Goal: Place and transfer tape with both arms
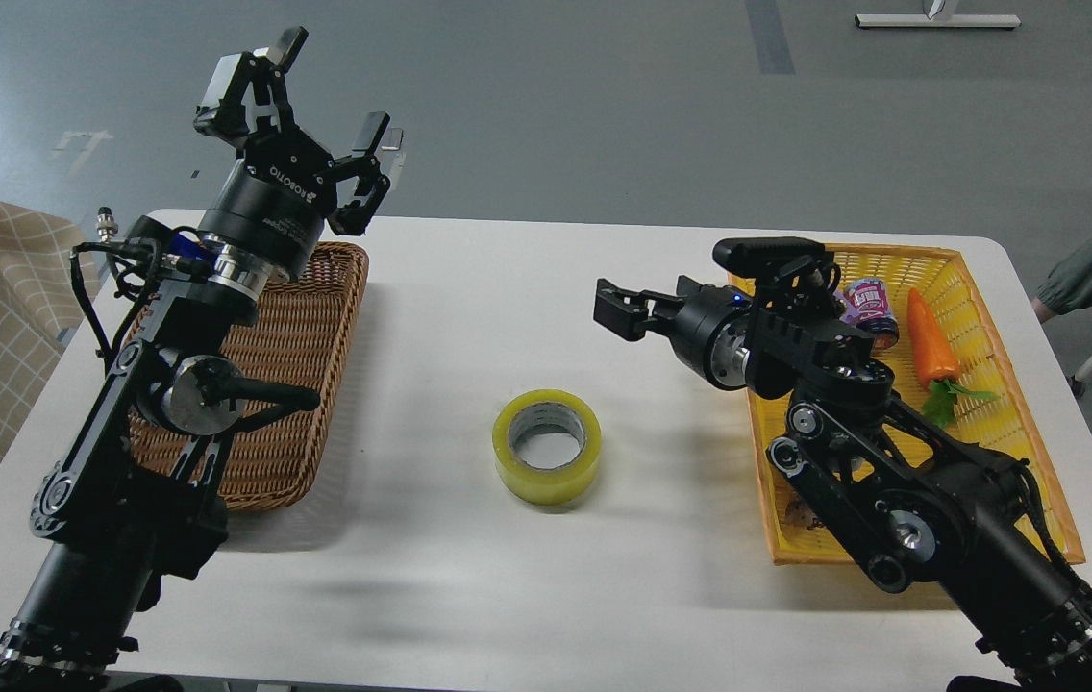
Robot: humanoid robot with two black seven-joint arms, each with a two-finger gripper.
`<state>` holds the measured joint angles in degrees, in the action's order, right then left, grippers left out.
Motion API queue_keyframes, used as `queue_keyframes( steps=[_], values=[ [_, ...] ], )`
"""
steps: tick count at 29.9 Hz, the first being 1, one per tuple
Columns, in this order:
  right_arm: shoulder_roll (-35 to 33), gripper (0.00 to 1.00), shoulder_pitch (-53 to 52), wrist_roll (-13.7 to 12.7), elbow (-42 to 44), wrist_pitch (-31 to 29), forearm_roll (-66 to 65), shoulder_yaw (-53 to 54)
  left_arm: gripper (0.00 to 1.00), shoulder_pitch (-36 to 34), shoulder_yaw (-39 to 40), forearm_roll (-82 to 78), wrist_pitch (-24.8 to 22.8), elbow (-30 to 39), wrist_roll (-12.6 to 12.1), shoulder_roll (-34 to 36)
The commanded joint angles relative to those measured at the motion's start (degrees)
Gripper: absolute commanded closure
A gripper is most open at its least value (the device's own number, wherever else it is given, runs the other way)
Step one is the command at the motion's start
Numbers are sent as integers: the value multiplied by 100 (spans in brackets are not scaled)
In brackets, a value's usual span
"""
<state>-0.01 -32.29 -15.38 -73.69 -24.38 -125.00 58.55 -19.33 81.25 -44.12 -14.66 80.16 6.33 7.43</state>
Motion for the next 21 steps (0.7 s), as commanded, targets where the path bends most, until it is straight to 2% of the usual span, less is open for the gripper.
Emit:
queue_keyframes(
  steps=[1, 3, 7, 11, 13, 14, 15, 16, 18, 21],
  values=[
    [1, 0, 74, 0, -214, -14, 639, 708, 2, 0, -13, 18, -2, -1, 8, 136],
    [-165, 0, 83, 43, -347, -5, 1159, 842, 2, -9, -22, 18, -2, -1, 8, 145],
    [-763, 1, 109, 61, -847, 4, 3335, 1184, 2, -9, -31, 9, -11, -9, 43, 145],
    [-931, 1, 206, 70, -989, 4, 4640, 1544, 2, 9, 4, 18, -107, 8, 70, 154],
    [-887, 1, 293, 122, -1111, 4, 5238, 2026, 2, 9, 22, 35, -300, 26, 79, 154],
    [-861, 1, 346, 175, -1182, 4, 5362, 2168, 2, 9, 22, 44, -336, 26, 96, 145],
    [-791, 1, 477, 358, -1365, 4, 5572, 2439, 2, 0, 22, 62, -336, 26, 131, 128],
    [-790, 1, 478, 360, -1367, 4, 5574, 2442, 2, 0, 22, 62, -336, 26, 131, 127],
    [-476, 1, 750, 789, -1560, -5, 5688, 2704, 2, 0, 13, 62, -292, 26, 166, 110],
    [-89, 1, 830, 984, -1622, 47, 5697, 2906, 2, -9, -4, 53, -266, 26, 167, 84]
  ],
)
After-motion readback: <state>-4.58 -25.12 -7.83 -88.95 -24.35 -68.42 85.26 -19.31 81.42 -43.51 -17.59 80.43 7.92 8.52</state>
